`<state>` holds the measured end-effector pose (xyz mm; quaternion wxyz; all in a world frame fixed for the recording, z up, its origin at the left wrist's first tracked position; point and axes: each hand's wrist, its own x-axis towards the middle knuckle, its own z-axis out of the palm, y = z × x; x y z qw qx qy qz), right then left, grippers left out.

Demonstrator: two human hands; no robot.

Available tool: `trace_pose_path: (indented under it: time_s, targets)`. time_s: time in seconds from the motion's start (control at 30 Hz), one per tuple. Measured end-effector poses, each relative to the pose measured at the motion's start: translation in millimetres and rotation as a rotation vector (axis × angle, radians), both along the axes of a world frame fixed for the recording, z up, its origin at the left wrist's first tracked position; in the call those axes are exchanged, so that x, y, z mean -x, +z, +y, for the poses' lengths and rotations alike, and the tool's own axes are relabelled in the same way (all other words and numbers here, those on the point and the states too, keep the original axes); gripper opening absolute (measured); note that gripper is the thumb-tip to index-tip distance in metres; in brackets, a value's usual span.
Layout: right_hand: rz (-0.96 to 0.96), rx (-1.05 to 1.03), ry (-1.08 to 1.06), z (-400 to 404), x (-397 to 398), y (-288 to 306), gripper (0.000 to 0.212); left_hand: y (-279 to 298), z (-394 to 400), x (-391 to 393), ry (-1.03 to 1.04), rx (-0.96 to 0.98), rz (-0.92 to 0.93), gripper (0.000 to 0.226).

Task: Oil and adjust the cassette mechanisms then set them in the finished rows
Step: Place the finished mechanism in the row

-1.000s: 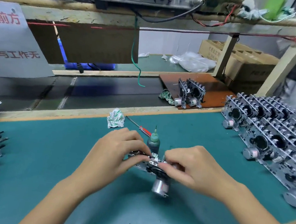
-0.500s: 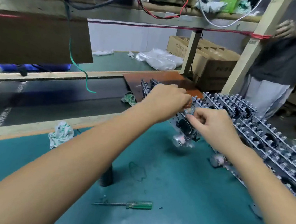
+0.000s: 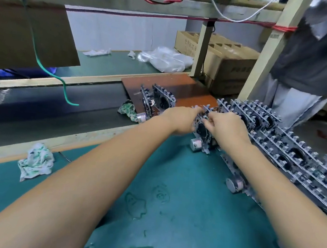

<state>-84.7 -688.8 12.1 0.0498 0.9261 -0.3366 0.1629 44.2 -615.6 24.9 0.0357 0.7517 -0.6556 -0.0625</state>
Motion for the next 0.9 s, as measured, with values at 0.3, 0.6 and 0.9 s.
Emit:
trace_pose_path:
  time_s: [0.3, 0.6, 0.9]
  targets:
    - [-0.093, 0.161, -0.005, 47, 8, 19, 0.035, 41, 50, 15, 0.046, -0.125, 0.026, 0.082]
    - [-0.403, -0.495, 0.594, 229, 35, 15, 0.012, 36, 283, 41, 0.293, 0.404, 0.065, 0.011]
    - [-0.06, -0.524, 0.968, 381, -30, -22, 0.009, -34, 482, 40, 0.775, 0.483, 0.093, 0.004]
